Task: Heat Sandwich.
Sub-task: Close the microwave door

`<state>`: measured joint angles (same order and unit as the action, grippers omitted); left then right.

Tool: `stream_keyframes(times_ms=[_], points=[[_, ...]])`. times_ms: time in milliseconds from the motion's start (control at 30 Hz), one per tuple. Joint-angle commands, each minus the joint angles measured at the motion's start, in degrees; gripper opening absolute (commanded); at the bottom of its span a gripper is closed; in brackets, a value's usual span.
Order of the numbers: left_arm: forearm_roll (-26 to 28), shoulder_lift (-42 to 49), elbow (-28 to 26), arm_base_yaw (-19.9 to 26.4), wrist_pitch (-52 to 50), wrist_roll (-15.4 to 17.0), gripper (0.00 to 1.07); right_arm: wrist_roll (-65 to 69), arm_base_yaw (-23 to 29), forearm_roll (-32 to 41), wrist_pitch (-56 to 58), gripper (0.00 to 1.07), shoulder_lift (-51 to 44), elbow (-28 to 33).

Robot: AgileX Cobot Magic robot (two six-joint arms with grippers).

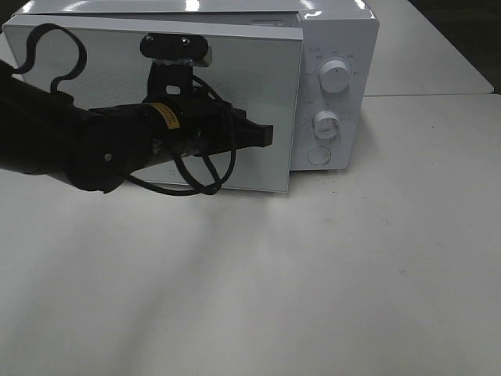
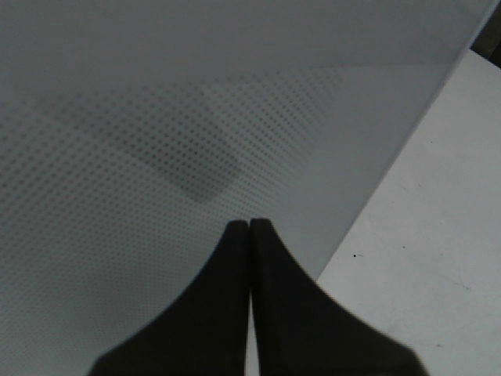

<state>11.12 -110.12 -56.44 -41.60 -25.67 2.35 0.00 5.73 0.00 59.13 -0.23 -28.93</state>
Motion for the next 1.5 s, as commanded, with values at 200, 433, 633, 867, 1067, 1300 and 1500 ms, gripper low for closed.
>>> stream_keyframes(times_ms=[200,433,633,867,1067,1300,1500], points=[[12.15,-2.92,-5.73,-0.69,0.57,-9.97,0.0,0.0,-0.46,0.0,-0.06,0.76,-1.55,0.06],[16.79,-4.3,-8.54,-0.69,0.57,-15.01,0.0,0.0,-0.46,0.0,-0.06,0.76,-1.55,0.06],[18.22,-6.42,-11.46,-0.06,0.74,-16.44,0.0,0.0,-0.34,0.0,-0.06,0.76,-1.55,0.06],[18.39,-6.93,-11.92,1.49,0.63,-16.39,0.0,0.0,-0.34,0.0,-0.06,0.76,-1.55,0.06],[18.11,-7.51,-13.58,2.98,0.46,-16.39,0.0,0.0,-0.34,0.0,-0.06,0.76,-1.55,0.06],[17.93,-9.17,-17.07,2.98,2.12,-16.39,0.0,0.0,-0.34,0.0,-0.06,0.76,-1.55,0.06],[17.65,-9.45,-17.93,2.98,3.61,-16.39,0.0,0.0,-0.34,0.0,-0.06,0.76,-1.55,0.06]])
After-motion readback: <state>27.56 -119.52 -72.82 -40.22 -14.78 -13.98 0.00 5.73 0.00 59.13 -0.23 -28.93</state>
